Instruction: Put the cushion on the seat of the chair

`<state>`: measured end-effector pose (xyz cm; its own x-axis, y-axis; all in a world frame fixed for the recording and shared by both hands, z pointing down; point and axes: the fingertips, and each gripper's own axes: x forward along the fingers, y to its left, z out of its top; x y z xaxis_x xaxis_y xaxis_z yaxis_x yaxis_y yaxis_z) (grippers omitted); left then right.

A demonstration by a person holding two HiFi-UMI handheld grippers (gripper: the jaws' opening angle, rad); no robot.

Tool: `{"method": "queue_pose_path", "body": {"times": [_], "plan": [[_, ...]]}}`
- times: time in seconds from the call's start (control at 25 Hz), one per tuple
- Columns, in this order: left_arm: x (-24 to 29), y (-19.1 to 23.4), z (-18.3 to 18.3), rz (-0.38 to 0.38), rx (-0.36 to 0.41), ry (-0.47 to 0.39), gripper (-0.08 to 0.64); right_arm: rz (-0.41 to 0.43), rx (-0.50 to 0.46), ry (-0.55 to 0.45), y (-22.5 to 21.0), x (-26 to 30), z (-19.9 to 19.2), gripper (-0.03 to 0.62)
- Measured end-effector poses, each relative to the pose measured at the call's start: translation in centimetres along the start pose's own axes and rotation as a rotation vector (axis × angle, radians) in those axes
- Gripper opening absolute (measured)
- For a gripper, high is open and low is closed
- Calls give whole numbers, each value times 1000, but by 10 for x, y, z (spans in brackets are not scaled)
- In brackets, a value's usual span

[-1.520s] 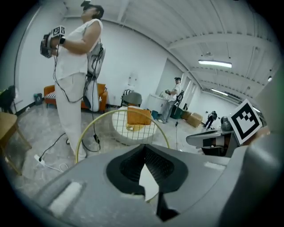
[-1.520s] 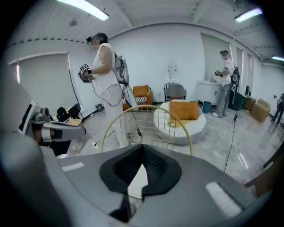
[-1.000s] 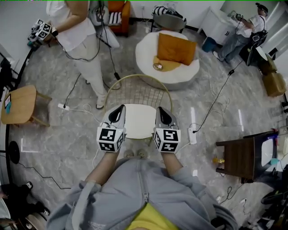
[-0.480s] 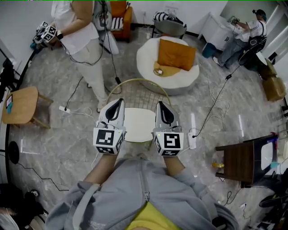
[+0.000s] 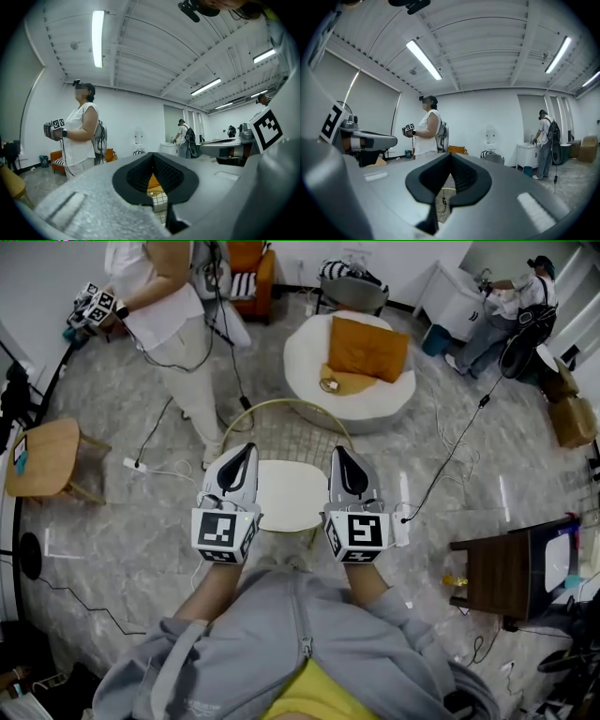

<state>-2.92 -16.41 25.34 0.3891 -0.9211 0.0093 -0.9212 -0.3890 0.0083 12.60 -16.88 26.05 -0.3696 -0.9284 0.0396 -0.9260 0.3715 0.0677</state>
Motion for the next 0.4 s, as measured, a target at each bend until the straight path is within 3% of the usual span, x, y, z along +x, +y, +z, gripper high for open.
{"method": "queue_pose_path", "body": {"times": [0.4], "plan": [[-4, -30, -1, -7, 10, -16, 6, 5, 8, -3, -12, -21, -6, -2]]}}
